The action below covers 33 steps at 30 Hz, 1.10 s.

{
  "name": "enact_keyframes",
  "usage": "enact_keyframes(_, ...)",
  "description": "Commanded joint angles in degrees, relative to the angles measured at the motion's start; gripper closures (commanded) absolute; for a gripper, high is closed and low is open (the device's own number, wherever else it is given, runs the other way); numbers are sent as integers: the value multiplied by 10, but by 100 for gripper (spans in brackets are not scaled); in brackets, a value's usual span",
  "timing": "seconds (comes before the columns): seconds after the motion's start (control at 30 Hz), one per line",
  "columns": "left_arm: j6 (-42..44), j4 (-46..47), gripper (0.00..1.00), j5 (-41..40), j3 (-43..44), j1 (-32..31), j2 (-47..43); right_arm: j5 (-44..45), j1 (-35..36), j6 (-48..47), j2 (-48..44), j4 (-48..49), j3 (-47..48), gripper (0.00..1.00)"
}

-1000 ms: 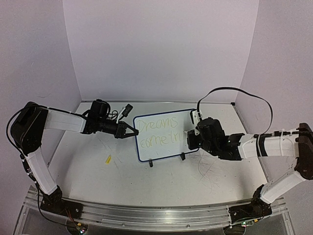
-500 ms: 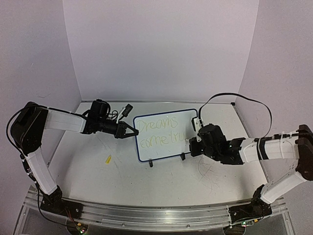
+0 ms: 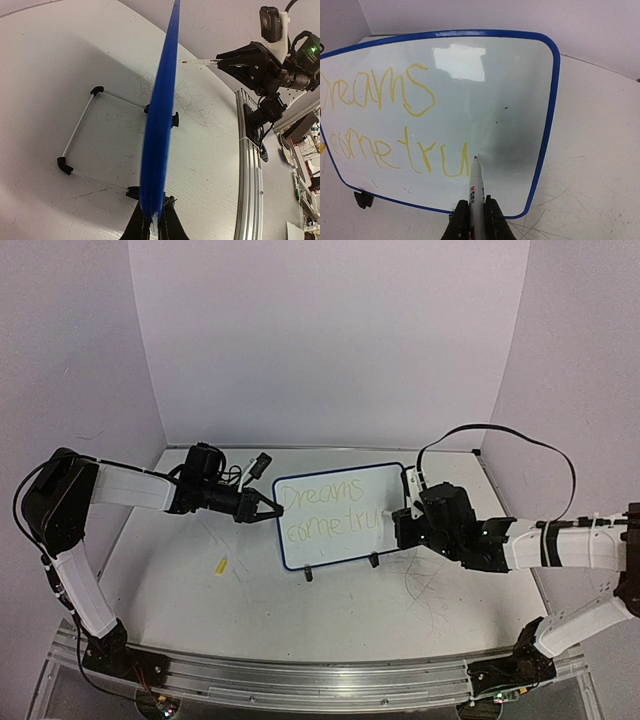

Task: Write a sentence on the whiteboard

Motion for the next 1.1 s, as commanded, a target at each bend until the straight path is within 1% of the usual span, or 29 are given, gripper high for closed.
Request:
enact_keyframes(0.0,25,-25,100,-32,15,-5,12,-9,-2,-5,8,23,25,100)
enact_keyframes(0.23,25,-26,100,-30,15,-5,11,-16,-2,4,23,19,22,100)
enact_keyframes(0.6,25,-26,100,-32,15,-5,12,11,-2,20,44,4,26,100)
enact_keyframes(0.93,25,-27,100,-30,16,-5,14,87,-2,42,17,-22,17,100)
enact_keyframes(1.07,25,-27,100,-31,15,-5,14,103,-2,42,15,-22,18,100)
